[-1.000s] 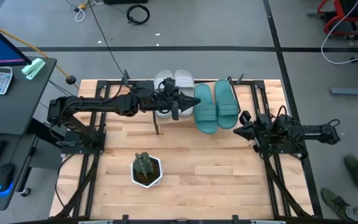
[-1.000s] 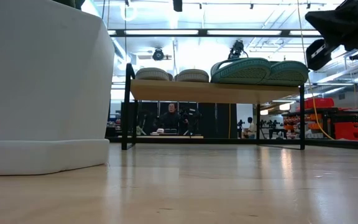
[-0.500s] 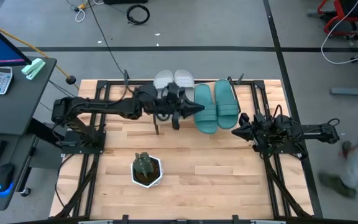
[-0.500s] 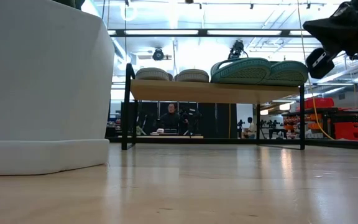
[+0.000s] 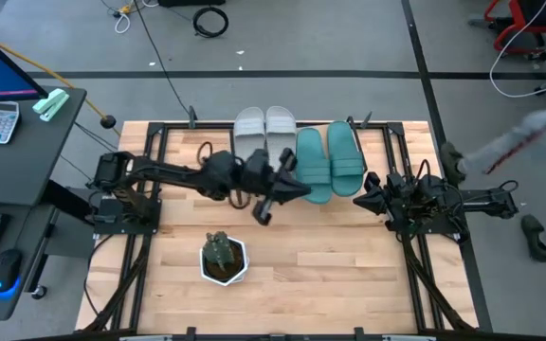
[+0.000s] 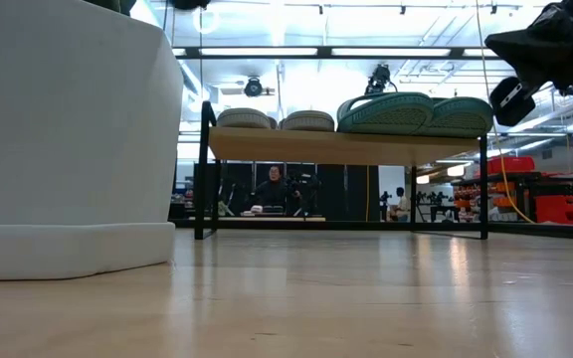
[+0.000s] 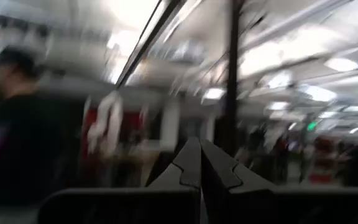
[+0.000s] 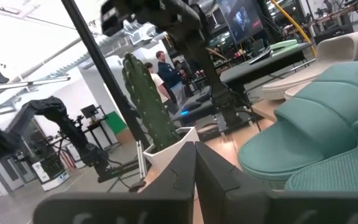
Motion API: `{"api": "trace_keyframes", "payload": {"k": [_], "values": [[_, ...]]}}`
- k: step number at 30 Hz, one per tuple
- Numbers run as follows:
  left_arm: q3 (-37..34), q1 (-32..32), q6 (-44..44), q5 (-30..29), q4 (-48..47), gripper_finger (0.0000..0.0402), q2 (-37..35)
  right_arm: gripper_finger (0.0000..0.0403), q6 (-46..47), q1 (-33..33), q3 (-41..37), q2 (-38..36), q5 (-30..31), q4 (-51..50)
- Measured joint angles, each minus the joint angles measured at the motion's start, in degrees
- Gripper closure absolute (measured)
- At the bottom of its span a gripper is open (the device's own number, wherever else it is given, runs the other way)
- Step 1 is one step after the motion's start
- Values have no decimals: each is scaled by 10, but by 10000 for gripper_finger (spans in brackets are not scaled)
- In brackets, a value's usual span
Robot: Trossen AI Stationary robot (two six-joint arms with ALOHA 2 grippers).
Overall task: Pick and place slides into the shelf
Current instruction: Return to Home Position
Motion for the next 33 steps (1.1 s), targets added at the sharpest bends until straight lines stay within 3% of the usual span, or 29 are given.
{"api": "trace_keyframes", "payload": {"k": [3,11,22,33], "values": [[-74,16,-16,12,117,399,-15,388,0,0,0,0,0,0],[-300,30,-32,-40,328,399,-96,388,0,0,0,0,0,-2],[-499,-3,30,-104,327,400,-273,389,0,0,0,0,0,-5],[-640,-20,46,-104,327,400,-431,389,0,0,0,0,0,-6]]}}
